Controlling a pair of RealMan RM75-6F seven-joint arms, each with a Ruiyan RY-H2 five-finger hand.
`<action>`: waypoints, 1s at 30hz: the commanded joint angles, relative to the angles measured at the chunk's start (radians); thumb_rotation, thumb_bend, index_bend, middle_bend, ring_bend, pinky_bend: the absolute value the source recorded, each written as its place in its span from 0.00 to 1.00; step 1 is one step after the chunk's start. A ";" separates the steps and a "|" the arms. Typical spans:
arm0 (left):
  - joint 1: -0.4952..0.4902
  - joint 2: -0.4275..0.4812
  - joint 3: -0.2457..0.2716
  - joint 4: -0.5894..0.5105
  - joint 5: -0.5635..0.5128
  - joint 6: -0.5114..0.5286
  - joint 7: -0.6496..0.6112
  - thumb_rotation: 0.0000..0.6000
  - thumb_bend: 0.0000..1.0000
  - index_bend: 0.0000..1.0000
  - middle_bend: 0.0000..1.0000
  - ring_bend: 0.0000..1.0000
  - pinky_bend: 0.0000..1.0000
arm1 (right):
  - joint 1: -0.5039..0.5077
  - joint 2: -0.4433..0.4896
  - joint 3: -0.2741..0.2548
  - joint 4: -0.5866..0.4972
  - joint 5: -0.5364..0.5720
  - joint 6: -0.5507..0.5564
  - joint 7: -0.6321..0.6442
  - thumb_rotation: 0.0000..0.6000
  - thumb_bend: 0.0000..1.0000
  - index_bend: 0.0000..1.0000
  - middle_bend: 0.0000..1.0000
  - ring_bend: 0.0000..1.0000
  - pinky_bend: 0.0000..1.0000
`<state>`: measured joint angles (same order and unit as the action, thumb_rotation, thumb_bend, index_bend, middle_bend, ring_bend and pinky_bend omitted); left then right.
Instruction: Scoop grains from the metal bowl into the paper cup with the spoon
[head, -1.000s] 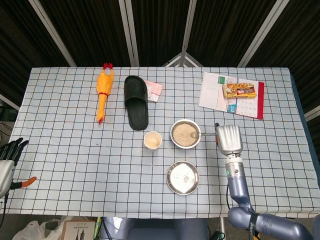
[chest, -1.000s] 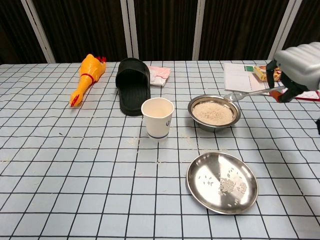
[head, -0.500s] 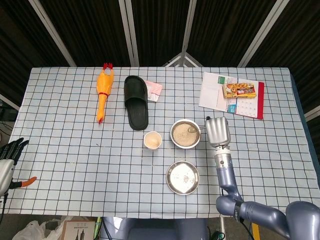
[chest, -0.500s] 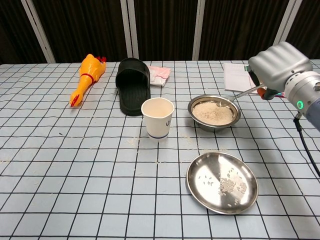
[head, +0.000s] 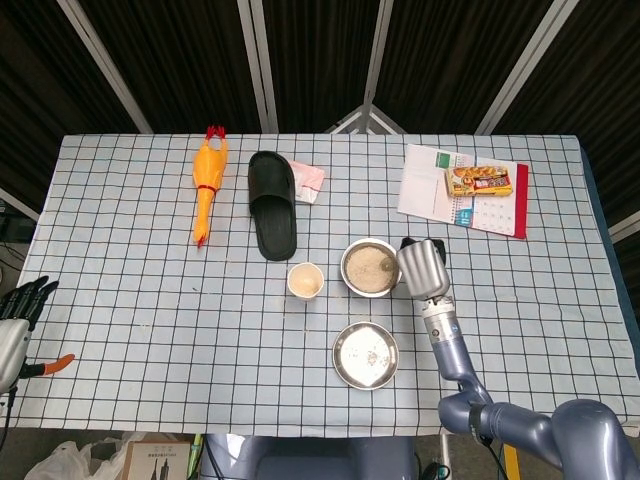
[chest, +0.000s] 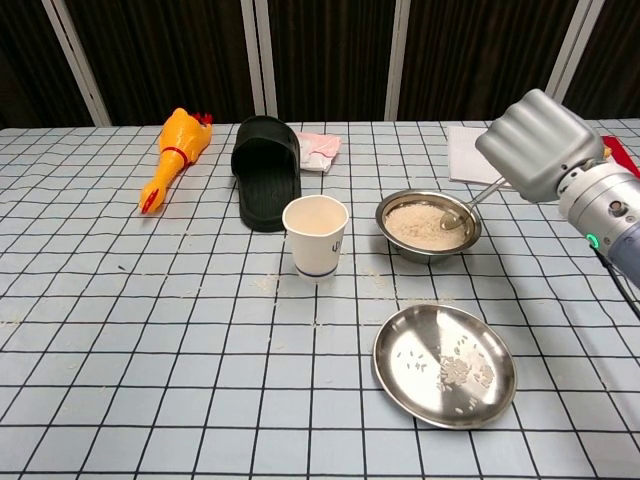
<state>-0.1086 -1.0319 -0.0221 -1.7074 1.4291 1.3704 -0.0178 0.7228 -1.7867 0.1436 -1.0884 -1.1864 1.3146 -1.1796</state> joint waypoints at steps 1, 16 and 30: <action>0.000 0.000 0.000 -0.001 0.001 0.001 0.001 1.00 0.00 0.00 0.00 0.00 0.00 | 0.001 0.002 -0.006 0.004 -0.019 0.016 -0.014 1.00 0.56 0.61 0.86 1.00 1.00; 0.000 0.004 0.002 -0.006 0.003 0.001 -0.008 1.00 0.00 0.00 0.00 0.00 0.00 | -0.009 -0.034 -0.021 0.061 -0.058 0.019 -0.053 1.00 0.56 0.61 0.86 1.00 1.00; -0.001 0.010 0.005 -0.009 0.007 -0.003 -0.025 1.00 0.00 0.00 0.00 0.00 0.00 | -0.013 -0.064 -0.022 0.106 -0.085 0.011 -0.067 1.00 0.57 0.62 0.86 1.00 1.00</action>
<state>-0.1100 -1.0217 -0.0174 -1.7163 1.4363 1.3670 -0.0425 0.7098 -1.8496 0.1207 -0.9827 -1.2706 1.3253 -1.2460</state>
